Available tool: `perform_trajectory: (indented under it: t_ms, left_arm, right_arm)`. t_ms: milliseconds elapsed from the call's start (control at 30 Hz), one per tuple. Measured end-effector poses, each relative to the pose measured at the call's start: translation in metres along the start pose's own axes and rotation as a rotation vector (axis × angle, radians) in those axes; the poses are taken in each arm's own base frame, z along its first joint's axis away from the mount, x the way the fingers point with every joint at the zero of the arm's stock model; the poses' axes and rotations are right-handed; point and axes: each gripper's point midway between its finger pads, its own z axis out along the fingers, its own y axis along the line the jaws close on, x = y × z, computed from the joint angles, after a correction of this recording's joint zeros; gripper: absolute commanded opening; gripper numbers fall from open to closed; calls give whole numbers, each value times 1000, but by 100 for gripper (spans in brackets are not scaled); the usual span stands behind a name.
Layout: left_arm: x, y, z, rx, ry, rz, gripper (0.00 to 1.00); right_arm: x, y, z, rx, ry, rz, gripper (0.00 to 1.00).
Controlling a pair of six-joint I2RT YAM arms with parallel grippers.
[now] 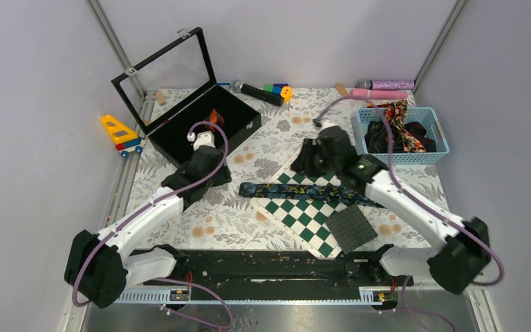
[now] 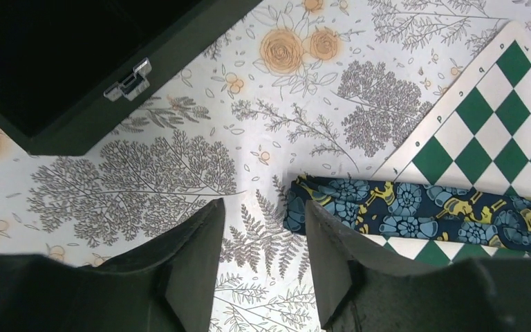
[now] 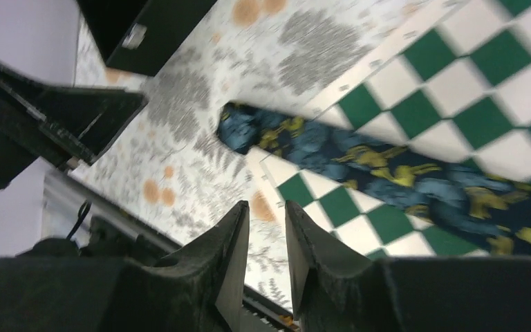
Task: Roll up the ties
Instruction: Roll the tie at the center of the board.
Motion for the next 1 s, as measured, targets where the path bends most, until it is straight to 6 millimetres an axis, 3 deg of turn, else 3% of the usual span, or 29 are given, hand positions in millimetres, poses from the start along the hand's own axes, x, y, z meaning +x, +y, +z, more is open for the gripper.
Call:
perform_trajectory:
  t_ms: [100, 233, 300, 533, 667, 1000]
  left_arm:
    - [10, 7, 4, 37, 17, -68, 44]
    - [23, 17, 10, 53, 60, -136, 44]
    - [24, 25, 9, 55, 61, -177, 44]
    - [-13, 49, -16, 79, -75, -301, 46]
    - [-20, 57, -25, 74, -105, -313, 48]
    - [-19, 66, -26, 57, -82, -321, 49]
  right_arm:
    - [32, 27, 27, -87, 116, -20, 38]
    - [79, 58, 59, -189, 291, -160, 58]
    - [92, 69, 70, -231, 356, -257, 68]
    - [89, 84, 101, -323, 411, -596, 85]
    - [85, 85, 120, -350, 424, -762, 99]
    - [120, 63, 155, -390, 571, -1098, 100]
